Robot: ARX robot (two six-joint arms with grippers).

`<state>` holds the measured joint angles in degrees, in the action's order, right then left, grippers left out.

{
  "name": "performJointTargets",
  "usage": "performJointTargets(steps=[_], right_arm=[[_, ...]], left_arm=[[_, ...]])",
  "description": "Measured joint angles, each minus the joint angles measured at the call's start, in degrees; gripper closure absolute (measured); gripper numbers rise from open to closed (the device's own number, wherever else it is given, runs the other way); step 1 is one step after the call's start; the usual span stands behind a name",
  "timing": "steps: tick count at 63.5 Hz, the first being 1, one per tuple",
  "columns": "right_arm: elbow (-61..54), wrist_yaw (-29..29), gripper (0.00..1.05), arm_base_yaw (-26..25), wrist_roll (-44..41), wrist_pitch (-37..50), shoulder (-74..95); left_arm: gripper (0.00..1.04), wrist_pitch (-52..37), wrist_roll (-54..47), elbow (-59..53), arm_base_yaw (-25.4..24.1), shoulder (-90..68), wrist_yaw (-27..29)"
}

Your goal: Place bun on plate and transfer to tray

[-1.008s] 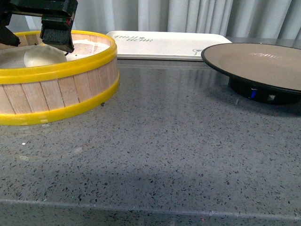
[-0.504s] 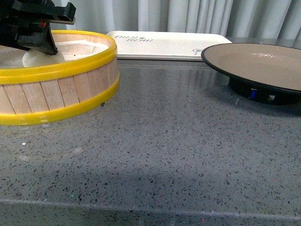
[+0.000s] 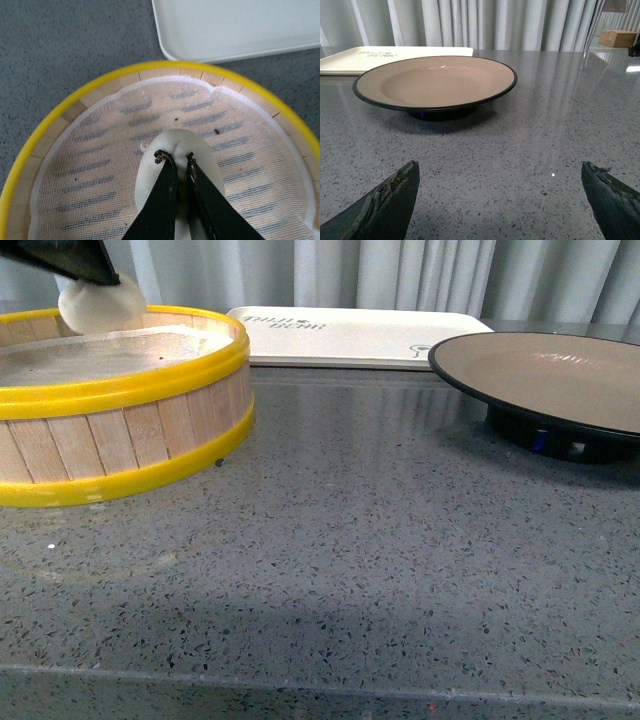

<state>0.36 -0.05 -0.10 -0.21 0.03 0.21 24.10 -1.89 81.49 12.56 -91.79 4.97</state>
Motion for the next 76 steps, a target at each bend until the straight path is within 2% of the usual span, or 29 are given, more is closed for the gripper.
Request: performJointTargets(steps=[8,13,28,38,49,76], right_arm=[[0.0,0.0,0.08,0.0,0.0,0.0,0.0],[0.0,0.0,0.08,0.0,0.0,0.0,0.0],[0.0,0.0,0.08,0.0,0.0,0.0,0.0],[0.0,0.0,0.08,0.0,0.0,0.0,0.0],[0.0,0.0,0.08,0.0,0.0,0.0,0.0],[0.0,0.0,0.08,0.0,0.0,0.0,0.0]], left_arm=[[1.01,1.1,0.0,4.1,2.8,0.1,0.9],[1.01,1.9,0.0,7.5,6.3,0.0,1.6],[1.01,2.9,-1.6,21.9,24.5,-6.4,4.0],[1.01,3.6,-2.4,27.6,31.6,-14.5,4.5],[1.01,4.2,-2.9,33.0,34.5,-22.9,6.1],[1.01,8.3,-4.4,46.1,34.0,-35.7,8.7]])
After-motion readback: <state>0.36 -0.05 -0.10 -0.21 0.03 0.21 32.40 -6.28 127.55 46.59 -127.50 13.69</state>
